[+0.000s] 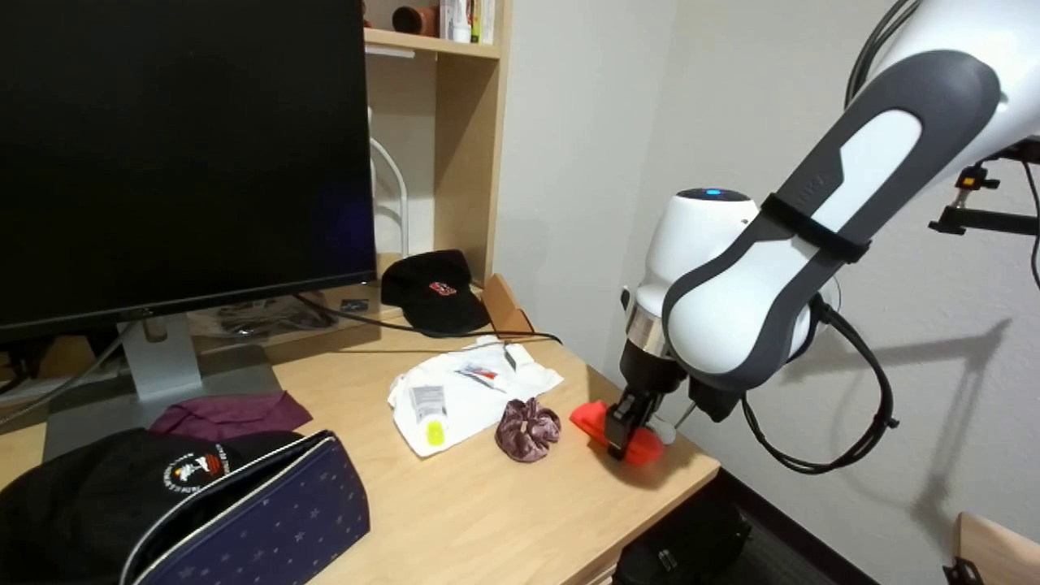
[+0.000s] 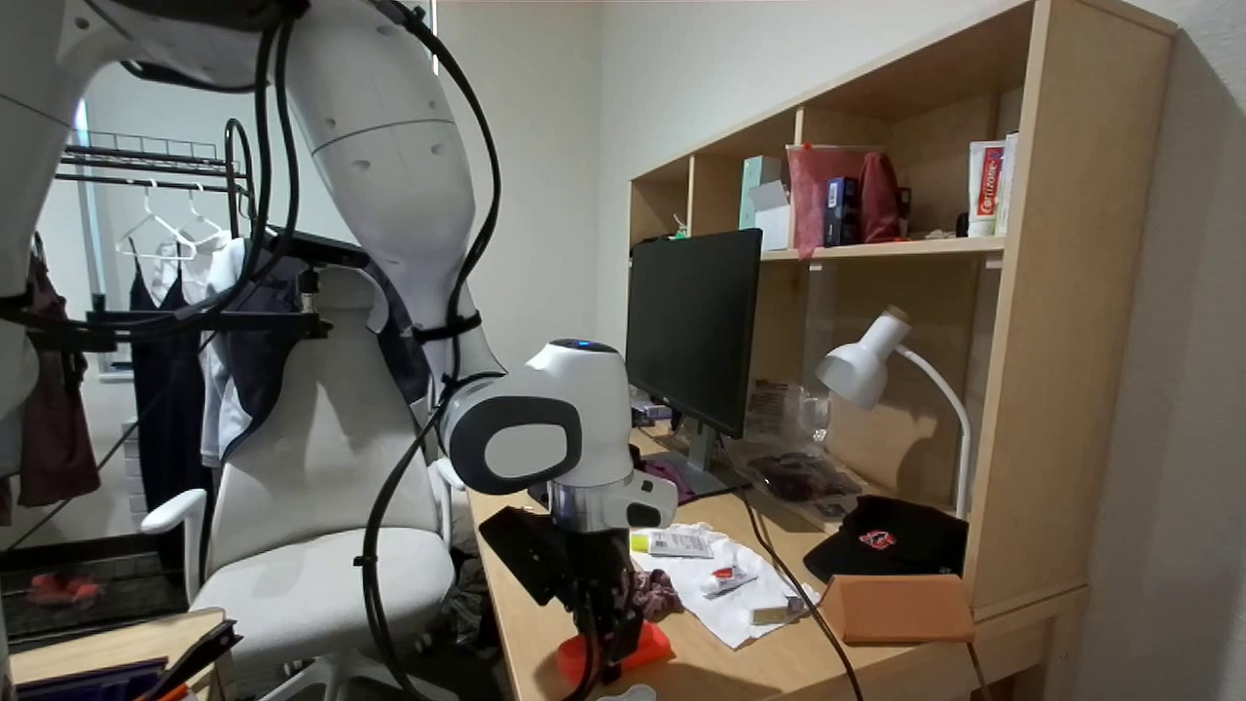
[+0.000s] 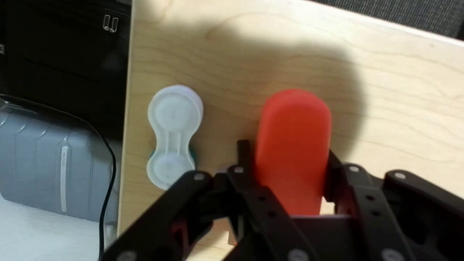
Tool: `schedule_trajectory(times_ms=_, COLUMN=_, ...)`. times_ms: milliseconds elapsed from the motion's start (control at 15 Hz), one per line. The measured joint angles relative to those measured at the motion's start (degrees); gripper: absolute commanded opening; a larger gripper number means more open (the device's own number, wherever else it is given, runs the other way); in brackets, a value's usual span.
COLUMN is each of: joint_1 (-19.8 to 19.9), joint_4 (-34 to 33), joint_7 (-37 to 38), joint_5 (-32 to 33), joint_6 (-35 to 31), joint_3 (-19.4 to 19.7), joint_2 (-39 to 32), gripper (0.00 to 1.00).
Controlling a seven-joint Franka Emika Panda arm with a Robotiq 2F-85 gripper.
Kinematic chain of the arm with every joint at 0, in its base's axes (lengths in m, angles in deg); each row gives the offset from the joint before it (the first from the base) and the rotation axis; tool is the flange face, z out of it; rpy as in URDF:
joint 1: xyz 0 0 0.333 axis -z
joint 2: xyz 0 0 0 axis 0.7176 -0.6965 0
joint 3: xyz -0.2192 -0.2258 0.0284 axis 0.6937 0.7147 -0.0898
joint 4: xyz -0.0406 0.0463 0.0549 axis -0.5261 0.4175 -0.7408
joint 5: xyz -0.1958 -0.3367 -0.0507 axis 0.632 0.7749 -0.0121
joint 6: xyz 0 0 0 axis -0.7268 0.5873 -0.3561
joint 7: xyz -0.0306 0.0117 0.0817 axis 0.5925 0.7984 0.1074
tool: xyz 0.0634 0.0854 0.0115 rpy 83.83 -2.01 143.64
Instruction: Move the orange object to the right
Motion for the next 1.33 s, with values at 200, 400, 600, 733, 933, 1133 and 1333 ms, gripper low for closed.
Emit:
schedule_trajectory(times_ms=200, joint_1=0.0, joint_4=0.0, joint_7=0.0, joint_5=0.0, joint_6=0.0, joint_3=0.0, joint_2=0.2, gripper=0.19)
schedule_trajectory(times_ms=400, joint_1=-0.4, joint_4=0.1, joint_7=0.0, joint_5=0.6, joint_6=0.0, joint_3=0.7, joint_2=2.0, gripper=0.19)
schedule_trajectory(times_ms=600, joint_1=-2.1, joint_4=0.7, joint_7=0.1, joint_5=2.3, joint_6=0.1, joint_3=2.0, joint_2=5.1, gripper=0.19)
schedule_trajectory(times_ms=733, joint_1=-3.7, joint_4=1.1, joint_7=1.1, joint_5=4.7, joint_6=0.4, joint_3=3.1, joint_2=7.2, gripper=0.19)
schedule_trajectory(times_ms=933, joint_1=-6.7, joint_4=0.5, joint_7=4.6, joint_5=9.2, joint_6=2.7, joint_3=4.7, joint_2=9.7, gripper=0.44)
schedule_trajectory(times_ms=1133, joint_1=-8.1, joint_4=-0.7, joint_7=5.1, joint_5=9.7, joint_6=5.8, joint_3=4.6, joint_2=11.0, gripper=0.44)
schedule_trajectory(times_ms=1333, joint_1=-8.2, joint_4=-0.7, joint_7=5.1, joint_5=9.7, joint_6=5.9, joint_3=4.7, joint_2=11.1, gripper=0.19)
